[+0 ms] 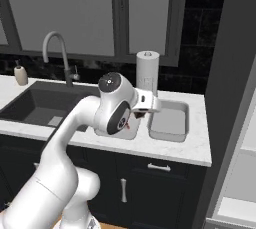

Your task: Place one cucumber and one steak in each tupperware on the nearby counter, to pack two identical lunches.

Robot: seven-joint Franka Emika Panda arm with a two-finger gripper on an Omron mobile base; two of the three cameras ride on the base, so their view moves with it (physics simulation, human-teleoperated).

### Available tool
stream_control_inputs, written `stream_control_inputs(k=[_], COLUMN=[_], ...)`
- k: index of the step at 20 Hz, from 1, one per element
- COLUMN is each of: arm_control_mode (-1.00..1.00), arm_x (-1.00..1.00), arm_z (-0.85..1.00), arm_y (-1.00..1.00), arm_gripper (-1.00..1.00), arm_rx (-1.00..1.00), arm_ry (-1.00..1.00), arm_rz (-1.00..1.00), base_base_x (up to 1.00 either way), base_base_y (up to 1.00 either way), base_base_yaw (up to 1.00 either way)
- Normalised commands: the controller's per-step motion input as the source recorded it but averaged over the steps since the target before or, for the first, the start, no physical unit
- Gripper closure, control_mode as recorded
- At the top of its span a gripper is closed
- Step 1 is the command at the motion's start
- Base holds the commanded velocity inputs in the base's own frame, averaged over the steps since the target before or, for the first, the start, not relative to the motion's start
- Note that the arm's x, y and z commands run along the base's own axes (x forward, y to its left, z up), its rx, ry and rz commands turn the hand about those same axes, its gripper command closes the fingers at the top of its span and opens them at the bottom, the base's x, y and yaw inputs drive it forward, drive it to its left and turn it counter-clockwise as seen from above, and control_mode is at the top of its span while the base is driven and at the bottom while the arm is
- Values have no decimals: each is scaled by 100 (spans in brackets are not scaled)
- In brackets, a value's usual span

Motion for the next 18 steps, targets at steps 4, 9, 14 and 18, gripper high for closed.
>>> stream_control_inputs(k=[4,9,14,18], arm_control_mode=[-100,-100,-100,-100], arm_x=[37,27,24,29], arm_z=[-46,-37,-29,-23], arm_y=[-10,-23,-25,-13], arm_gripper=[100,100,100,100], arm_rx=[0,0,0,0], arm_ry=[0,0,0,0], arm_rz=[0,0,0,0], base_base_x=[0,0,0,0], base_base_y=[0,0,0,0], base_base_yaw=[0,0,0,0])
